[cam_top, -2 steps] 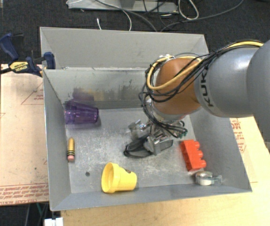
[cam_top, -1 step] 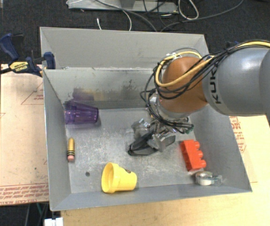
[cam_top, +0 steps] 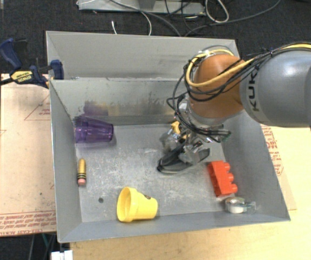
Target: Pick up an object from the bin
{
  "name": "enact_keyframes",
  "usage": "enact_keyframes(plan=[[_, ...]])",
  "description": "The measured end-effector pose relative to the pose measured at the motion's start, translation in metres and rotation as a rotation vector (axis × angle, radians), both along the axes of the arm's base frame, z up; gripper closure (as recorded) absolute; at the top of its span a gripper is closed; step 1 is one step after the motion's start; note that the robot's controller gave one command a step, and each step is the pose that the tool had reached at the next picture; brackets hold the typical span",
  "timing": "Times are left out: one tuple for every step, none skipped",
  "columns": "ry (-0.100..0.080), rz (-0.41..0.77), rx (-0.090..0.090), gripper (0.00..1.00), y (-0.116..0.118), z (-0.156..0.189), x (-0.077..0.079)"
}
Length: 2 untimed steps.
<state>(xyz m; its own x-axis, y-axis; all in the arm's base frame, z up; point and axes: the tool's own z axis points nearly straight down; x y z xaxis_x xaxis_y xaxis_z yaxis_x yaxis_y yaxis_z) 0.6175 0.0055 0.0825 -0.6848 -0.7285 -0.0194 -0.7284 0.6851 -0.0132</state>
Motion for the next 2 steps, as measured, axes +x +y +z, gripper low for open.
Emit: enact_keyframes(plan=[[-0.014, 0.09, 0.003, 1.0, 0.001, -0.0001, 0.0013], [-0.003, 0.098, 0.004, 1.0, -0.001, -0.0015, 0.0075]])
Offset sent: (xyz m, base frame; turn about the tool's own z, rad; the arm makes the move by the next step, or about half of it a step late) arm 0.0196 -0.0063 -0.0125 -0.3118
